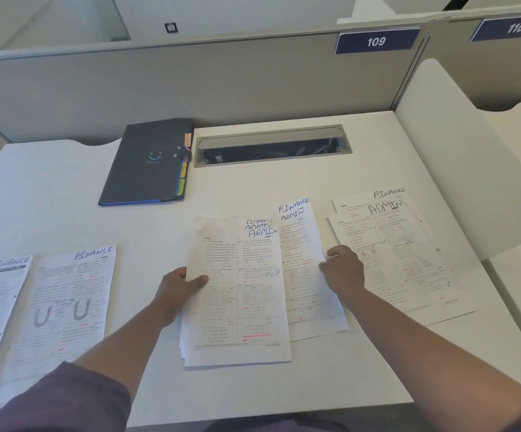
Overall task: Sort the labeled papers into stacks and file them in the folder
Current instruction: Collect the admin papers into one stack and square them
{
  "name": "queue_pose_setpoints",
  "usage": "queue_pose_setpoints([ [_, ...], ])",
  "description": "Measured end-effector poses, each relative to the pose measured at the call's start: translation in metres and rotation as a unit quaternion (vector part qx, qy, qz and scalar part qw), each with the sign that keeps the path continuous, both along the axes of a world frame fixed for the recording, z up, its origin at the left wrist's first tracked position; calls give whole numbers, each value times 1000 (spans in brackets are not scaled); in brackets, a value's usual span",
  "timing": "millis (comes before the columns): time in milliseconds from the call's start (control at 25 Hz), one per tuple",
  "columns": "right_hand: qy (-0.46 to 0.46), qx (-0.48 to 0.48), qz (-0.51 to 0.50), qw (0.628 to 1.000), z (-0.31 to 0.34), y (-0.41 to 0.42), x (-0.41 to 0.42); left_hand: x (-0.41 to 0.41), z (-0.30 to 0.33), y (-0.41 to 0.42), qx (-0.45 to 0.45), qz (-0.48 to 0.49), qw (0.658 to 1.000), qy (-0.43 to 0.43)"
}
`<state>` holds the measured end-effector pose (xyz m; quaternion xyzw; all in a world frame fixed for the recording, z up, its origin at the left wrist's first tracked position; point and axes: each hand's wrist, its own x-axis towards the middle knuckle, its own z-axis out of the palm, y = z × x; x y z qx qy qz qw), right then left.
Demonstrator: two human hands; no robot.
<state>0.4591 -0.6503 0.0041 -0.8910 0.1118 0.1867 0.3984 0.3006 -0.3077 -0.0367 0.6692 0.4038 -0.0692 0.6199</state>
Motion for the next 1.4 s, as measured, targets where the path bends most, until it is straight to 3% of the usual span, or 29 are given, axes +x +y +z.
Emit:
queue_pose_setpoints([
  [680, 1, 78, -36, 996, 4, -4, -1, 0, 1, -1, -11, 1, 1000, -12],
  [1000, -119, 89, -99, 984, 38, -17, 11, 0, 4, -2, -9, 6, 1000, -11],
  [1400, -235, 71, -34, 969, 85, -33, 47, 2, 7, -4, -22, 21, 999, -11],
])
